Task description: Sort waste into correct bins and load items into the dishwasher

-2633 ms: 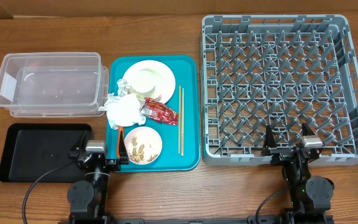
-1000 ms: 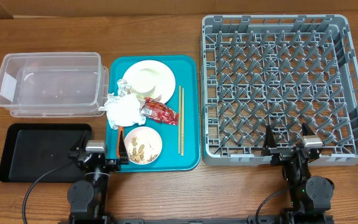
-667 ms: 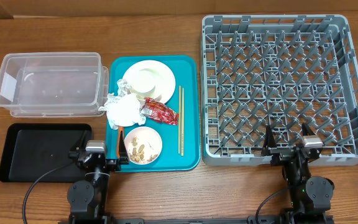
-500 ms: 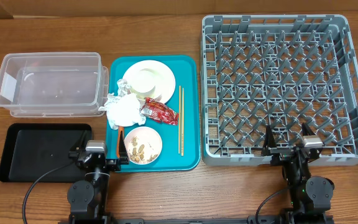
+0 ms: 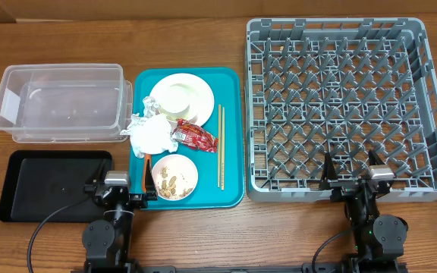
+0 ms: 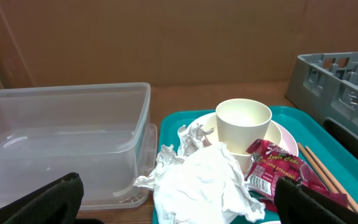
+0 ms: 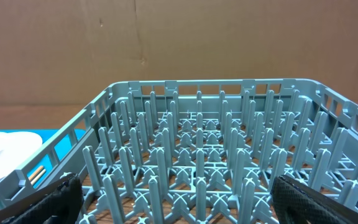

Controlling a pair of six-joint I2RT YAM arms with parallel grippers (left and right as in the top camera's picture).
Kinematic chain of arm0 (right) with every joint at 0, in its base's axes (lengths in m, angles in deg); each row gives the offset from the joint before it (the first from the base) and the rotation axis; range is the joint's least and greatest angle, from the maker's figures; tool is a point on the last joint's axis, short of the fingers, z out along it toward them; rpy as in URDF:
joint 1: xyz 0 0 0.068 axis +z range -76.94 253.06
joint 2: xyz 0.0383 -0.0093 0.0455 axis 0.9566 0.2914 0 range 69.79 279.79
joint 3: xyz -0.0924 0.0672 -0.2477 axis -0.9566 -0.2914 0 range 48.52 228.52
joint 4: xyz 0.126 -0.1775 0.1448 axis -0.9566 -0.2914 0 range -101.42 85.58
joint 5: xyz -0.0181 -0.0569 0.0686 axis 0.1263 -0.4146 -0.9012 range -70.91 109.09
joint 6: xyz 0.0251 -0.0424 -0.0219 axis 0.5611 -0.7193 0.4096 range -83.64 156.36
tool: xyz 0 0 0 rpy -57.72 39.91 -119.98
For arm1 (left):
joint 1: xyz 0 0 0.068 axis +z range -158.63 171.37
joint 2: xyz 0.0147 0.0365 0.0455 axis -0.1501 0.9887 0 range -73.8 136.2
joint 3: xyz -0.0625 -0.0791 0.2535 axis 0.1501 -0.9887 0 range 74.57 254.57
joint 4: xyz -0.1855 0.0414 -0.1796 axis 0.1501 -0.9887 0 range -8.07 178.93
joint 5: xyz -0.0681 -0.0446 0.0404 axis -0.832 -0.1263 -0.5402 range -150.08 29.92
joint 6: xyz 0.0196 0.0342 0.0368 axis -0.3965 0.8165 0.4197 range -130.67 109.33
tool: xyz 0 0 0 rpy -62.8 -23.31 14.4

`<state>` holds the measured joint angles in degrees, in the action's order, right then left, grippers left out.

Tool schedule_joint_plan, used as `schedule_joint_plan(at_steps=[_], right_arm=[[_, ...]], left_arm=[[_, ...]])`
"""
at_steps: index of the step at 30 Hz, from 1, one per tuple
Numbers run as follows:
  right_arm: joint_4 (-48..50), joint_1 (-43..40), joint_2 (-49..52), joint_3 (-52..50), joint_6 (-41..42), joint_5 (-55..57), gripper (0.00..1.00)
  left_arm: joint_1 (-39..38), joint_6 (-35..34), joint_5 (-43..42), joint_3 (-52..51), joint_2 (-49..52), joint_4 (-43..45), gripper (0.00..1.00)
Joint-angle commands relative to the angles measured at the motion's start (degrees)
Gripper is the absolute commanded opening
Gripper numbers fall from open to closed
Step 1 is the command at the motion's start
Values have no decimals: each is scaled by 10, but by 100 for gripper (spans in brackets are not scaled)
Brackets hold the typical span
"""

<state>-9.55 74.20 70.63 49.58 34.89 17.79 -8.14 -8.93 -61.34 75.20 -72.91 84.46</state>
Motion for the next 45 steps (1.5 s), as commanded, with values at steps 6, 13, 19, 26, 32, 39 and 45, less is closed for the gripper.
schedule_joint_plan(at_steps=[6,13,19,26,32,39,45], right_arm=[[4,-2,-7,-6,-1,-3,100],[4,-2,-7,-6,-1,-3,100],[4,-2,-7,-6,-1,-3,100],[4,-2,-7,-6,-1,-3,100],[4,-2,-7,-6,-1,-3,100],[4,-2,-7,-6,-1,-3,100],[4,-2,-7,-6,-1,-3,100]], left_arm=[[2,11,2,-3,-5,1,100],[2,11,2,-3,-5,1,100],[2,11,2,-3,-5,1,100],[2,51,-43,4,-5,98,100],[2,37,-123,146,26,45,100],[2,64,-249,419,209,-81,100],[2,73,-258,667,416,-270,100]])
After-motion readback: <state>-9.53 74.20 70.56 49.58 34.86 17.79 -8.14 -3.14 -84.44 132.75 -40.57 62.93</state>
